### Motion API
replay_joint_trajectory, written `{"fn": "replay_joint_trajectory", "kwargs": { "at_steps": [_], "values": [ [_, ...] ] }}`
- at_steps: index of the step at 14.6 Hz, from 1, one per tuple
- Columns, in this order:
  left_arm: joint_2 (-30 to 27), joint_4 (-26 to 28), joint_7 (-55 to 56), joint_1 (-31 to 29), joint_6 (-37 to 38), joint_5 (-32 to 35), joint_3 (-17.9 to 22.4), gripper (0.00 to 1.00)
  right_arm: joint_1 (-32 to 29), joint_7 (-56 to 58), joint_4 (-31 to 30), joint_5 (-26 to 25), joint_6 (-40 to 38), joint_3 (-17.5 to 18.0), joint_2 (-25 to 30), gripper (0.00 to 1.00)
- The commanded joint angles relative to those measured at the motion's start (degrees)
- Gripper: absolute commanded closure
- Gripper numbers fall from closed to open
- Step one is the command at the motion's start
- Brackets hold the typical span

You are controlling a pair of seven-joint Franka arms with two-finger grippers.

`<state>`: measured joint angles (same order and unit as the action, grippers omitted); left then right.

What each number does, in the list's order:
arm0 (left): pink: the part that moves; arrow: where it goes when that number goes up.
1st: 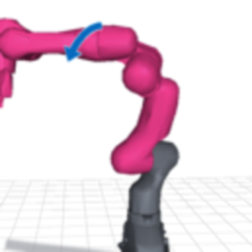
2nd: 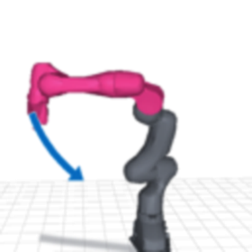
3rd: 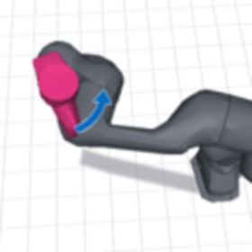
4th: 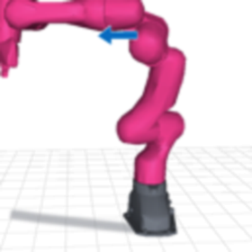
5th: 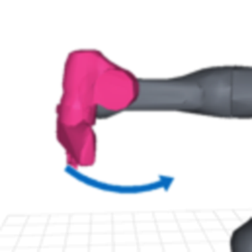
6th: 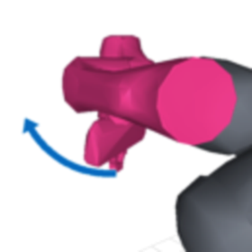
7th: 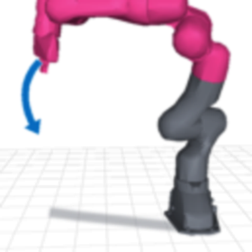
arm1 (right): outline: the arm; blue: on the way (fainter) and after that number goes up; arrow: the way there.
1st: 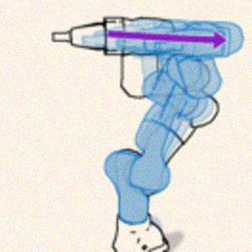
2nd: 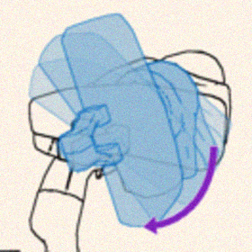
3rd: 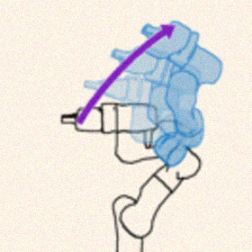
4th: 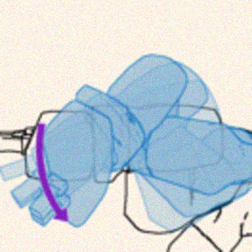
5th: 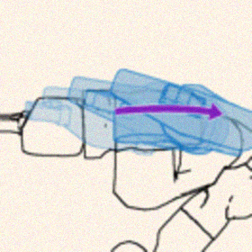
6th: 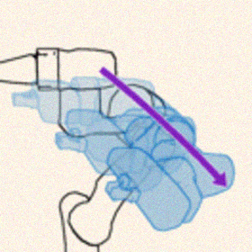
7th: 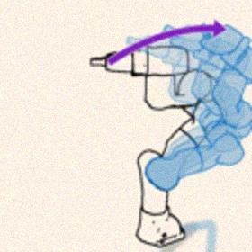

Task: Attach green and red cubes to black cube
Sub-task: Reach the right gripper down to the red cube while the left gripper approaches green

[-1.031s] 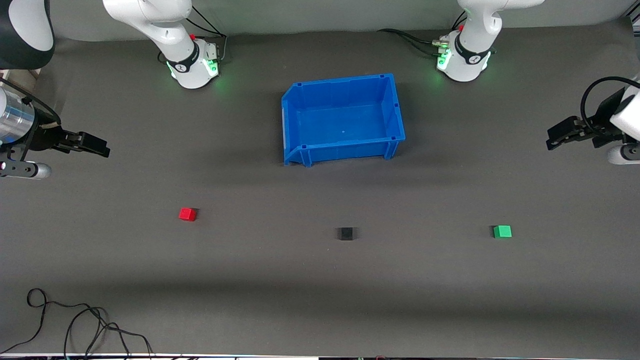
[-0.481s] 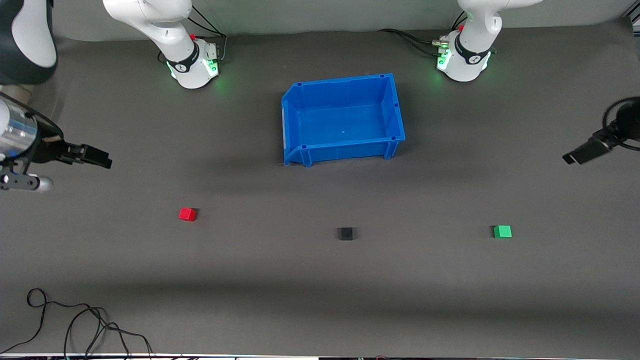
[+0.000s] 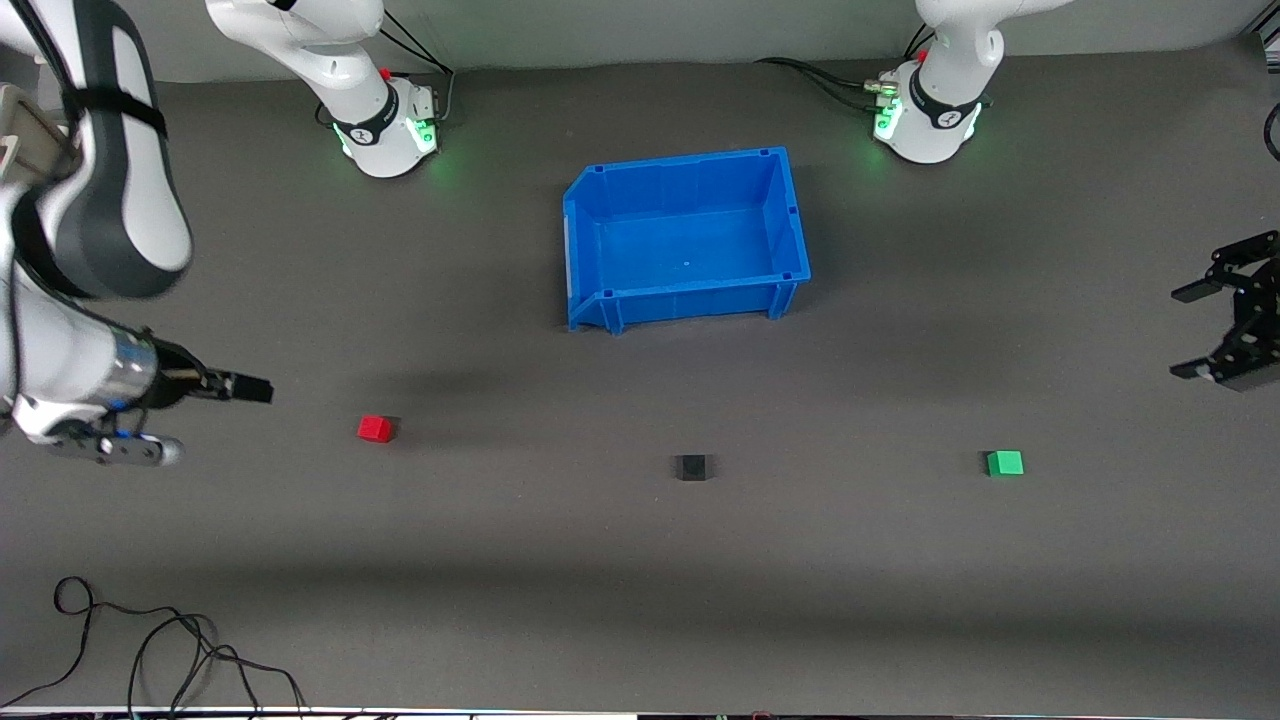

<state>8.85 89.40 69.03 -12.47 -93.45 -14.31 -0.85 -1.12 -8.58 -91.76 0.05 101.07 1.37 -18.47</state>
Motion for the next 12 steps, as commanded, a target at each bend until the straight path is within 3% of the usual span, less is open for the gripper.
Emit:
{"fn": "replay_joint_trajectory", "kwargs": {
  "at_steps": [1,6,12],
  "values": [
    [7.3,-7.2,16.9,-1.1,1.0,-0.2,-0.5,0.00,-0.1,0.3,1.5,4.1,3.6,0.0,-4.6,0.01],
    [11.0,-8.7,15.5,-4.8,1.6,-1.4,-0.6,0.00,0.1,0.5,1.3,5.8,13.1,0.0,-12.2,0.01],
    [12.9,1.3,0.0,-6.7,-5.3,-7.8,-0.6,0.00,2.0,-1.7,0.2,5.5,17.1,0.0,-17.5,0.01]
  ]
}}
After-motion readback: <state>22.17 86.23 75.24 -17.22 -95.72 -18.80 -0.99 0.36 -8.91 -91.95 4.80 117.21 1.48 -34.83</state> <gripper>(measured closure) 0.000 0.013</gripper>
